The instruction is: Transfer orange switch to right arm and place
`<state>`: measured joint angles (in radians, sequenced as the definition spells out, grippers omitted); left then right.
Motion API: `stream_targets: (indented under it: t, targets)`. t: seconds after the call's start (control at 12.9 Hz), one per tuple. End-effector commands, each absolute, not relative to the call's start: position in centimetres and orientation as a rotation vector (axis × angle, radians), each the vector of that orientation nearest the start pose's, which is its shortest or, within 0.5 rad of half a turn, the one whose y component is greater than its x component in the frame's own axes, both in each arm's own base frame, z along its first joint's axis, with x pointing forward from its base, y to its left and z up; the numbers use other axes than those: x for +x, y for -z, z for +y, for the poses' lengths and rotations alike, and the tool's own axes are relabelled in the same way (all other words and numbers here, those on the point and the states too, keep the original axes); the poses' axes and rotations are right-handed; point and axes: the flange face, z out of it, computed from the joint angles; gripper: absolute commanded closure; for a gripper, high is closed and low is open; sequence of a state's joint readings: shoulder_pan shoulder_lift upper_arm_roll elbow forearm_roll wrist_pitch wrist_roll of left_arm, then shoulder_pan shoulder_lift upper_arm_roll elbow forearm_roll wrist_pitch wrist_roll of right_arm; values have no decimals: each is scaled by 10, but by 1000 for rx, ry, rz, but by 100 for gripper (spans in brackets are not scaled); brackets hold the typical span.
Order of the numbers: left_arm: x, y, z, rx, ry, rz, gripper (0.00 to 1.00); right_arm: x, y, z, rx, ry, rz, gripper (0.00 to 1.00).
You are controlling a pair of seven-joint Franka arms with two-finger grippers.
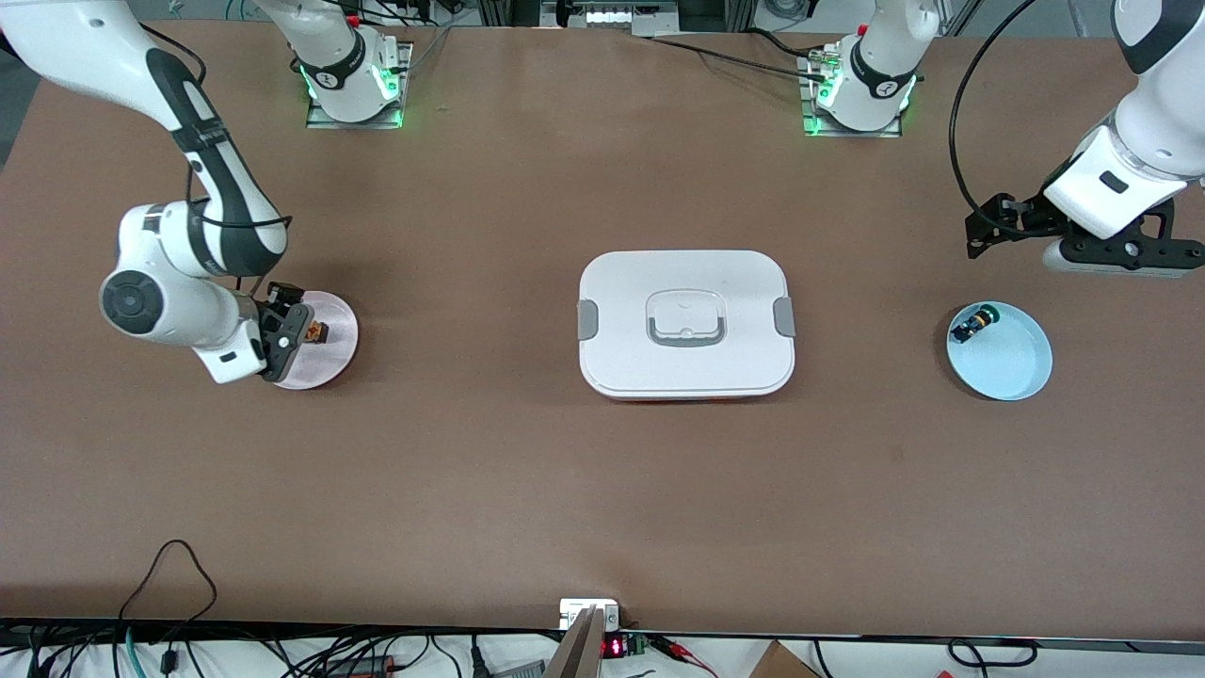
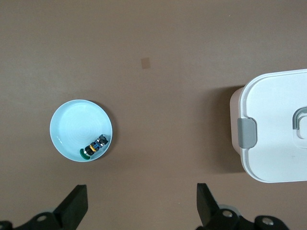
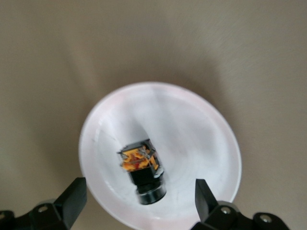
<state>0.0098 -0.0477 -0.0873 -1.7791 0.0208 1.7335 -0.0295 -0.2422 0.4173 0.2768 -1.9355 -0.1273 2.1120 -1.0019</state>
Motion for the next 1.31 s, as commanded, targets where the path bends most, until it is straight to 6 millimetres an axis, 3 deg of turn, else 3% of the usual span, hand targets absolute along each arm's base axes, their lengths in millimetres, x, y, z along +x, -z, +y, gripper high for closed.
stream_targets:
  t: [0.0,0.15,0.39,0.62,0.85,1.08,1.24]
  targets:
    - [545,-573,-45,-3139,22,72,0,605,-306,34,-2682,-318,-1392,0]
    - [545,-572,-43,-3139,17,67,0,604,-335,59,-2792,-356,-1208,0]
    - [545,-573,-44,-3139,19,69,0,585,-371,103,-2960,-420,-885,0]
    - [545,-573,-45,-3138,17,72,0,569,-424,127,-3013,-425,-579,0]
    - [545,-573,-45,-3138,17,72,0,565,-491,148,-3080,-436,-504,0]
    - [545,-573,-45,-3138,17,72,0,564,-572,153,-3197,-253,-551,0]
    - [545,-573,-45,-3138,17,72,0,566,-596,128,-3215,-154,-447,0]
